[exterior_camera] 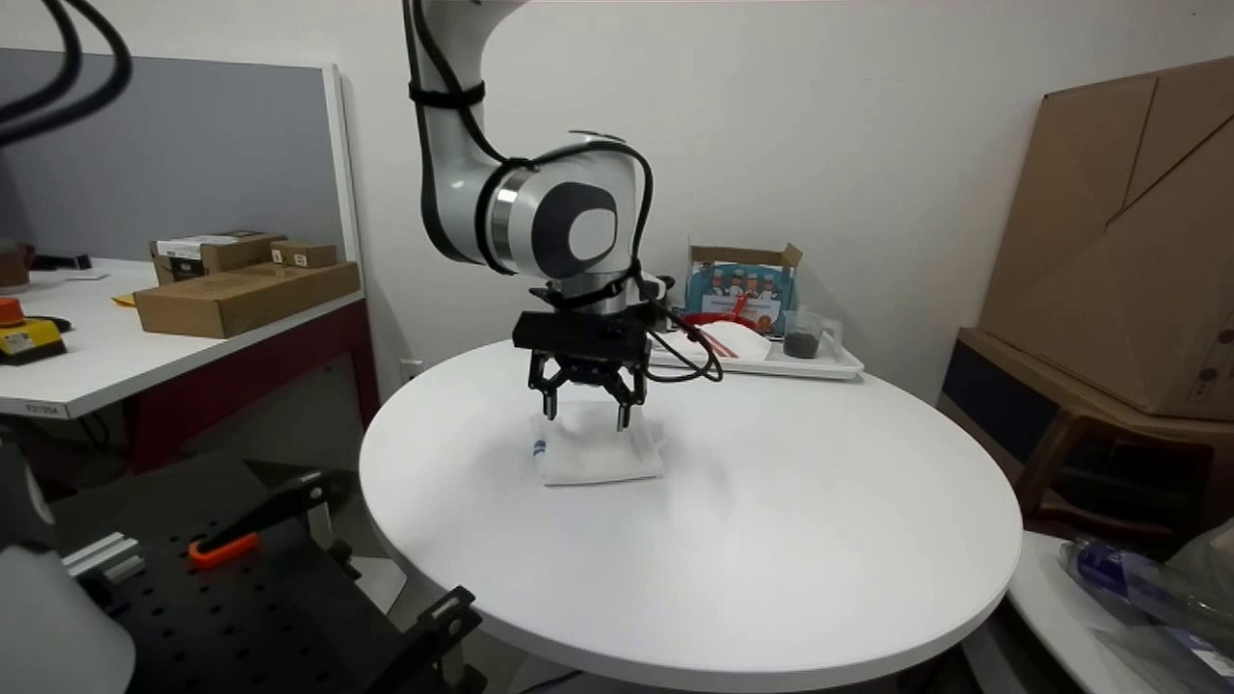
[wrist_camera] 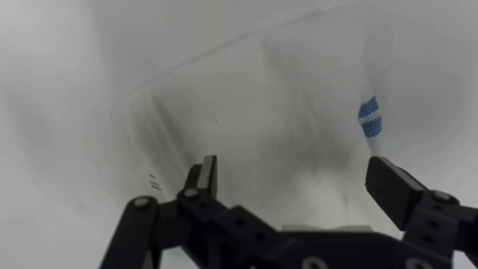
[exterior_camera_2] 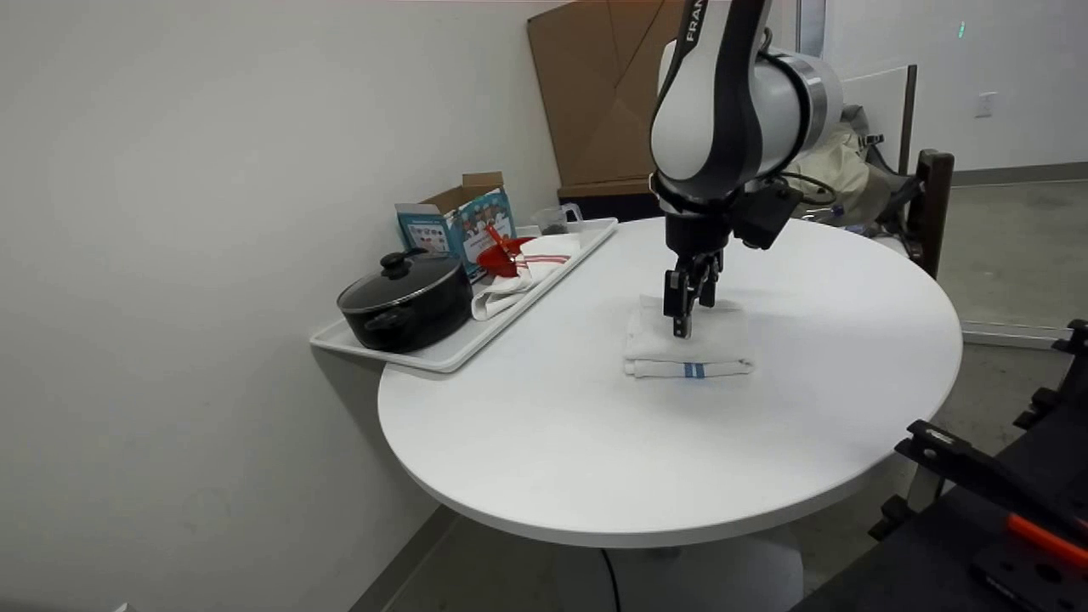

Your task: Wipe the table with the cloth

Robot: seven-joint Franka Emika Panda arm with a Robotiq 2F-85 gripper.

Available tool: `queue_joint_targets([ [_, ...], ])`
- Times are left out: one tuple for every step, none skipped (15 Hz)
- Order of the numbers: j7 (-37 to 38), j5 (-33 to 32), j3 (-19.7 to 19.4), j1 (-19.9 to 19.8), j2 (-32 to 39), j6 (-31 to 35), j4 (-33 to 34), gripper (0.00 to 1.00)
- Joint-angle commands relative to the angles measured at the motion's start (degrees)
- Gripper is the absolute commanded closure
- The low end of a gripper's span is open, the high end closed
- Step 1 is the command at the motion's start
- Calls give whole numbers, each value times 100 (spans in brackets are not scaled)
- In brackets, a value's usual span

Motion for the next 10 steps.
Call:
queue_joint_targets([
  [-77, 29, 204, -299, 526, 14, 526, 0],
  [-62, 20, 218, -326, 626, 11, 628, 0],
  [-33, 5, 211, -316, 734, 4, 744, 0],
  [-16, -2, 221, -312, 834, 5, 842, 0],
  [19, -19, 203, -261, 920, 9, 926, 0],
  [39, -30, 201, -227, 995, 7, 995, 0],
  [51, -38, 212, -196, 1074, -1, 1057, 0],
  [70, -51, 206, -151, 1130, -8, 1101, 17],
  [76, -68, 198, -112, 1172, -13, 1135, 26],
  [94, -85, 174, -55, 1185, -10, 1145, 34],
])
